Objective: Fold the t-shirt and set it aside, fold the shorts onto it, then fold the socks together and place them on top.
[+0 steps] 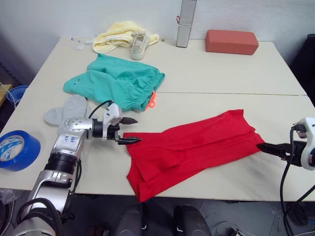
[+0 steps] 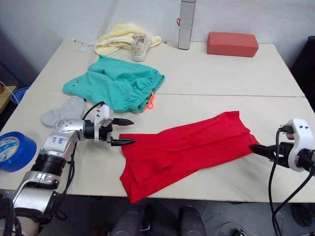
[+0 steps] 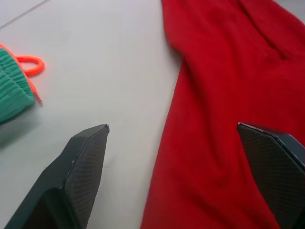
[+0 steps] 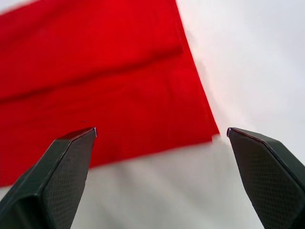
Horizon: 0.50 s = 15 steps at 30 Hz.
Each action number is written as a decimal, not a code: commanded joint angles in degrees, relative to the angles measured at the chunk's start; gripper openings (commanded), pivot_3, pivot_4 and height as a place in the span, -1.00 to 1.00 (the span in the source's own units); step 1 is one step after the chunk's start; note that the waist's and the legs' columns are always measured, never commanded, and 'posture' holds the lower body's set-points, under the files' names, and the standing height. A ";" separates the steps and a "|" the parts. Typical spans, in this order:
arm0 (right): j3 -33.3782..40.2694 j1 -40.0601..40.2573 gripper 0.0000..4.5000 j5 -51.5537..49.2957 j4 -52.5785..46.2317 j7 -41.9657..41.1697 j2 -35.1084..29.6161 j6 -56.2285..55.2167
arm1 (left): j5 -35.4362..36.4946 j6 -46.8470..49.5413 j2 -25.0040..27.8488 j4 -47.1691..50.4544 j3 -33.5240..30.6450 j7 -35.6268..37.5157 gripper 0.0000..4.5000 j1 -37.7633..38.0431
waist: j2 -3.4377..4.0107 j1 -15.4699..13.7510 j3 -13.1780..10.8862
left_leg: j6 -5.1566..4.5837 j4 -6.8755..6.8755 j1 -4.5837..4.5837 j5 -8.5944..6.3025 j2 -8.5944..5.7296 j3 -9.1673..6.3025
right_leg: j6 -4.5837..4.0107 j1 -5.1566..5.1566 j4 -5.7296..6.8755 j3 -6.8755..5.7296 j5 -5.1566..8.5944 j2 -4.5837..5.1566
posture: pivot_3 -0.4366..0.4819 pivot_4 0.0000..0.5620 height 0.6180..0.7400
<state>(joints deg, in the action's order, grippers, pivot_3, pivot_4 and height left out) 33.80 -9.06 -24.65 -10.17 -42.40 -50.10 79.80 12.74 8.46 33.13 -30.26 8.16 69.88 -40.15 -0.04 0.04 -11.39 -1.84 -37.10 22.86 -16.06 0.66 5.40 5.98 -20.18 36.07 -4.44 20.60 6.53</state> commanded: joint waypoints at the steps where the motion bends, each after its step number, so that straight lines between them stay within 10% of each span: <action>1: 2.42 0.50 0.99 -0.66 -2.79 3.64 2.05 3.33 | -2.11 0.86 -1.97 -2.45 2.33 1.99 1.00 -2.92 | -0.02 0.00 0.01 | -0.01 -0.04 0.23 0.02 -0.01 0.02 | 0.01 -0.24 0.09 0.02 -0.01 0.00 | -0.05 -0.47 1.00; 7: 3.24 -4.34 1.00 -1.20 -0.14 8.34 8.26 4.73 | -4.56 3.89 -3.45 -4.66 4.47 3.06 0.92 -4.61 | -0.10 0.26 0.05 | -0.05 -0.19 0.37 0.29 -0.03 0.12 | 0.02 -0.44 0.50 0.04 -0.01 -0.06 | -0.05 -0.47 1.00; 15: -1.73 -7.28 0.05 -1.43 3.19 10.06 10.37 0.87 | -5.77 6.58 -2.79 -4.31 5.09 4.87 -0.04 -3.96 | -0.28 0.46 0.15 | -0.04 -0.13 0.27 0.29 -0.02 0.13 | 0.02 -0.44 0.49 0.14 -0.01 -0.03 | -0.05 -0.47 1.00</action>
<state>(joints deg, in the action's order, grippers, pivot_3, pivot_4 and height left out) 33.36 -15.88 -24.76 -7.50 -32.45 -40.57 81.21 8.09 13.58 29.75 -34.61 11.85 73.29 -45.08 -0.32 0.50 -11.24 -1.87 -37.23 23.13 -15.76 0.64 5.53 5.99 -20.62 36.57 -4.31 20.59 6.50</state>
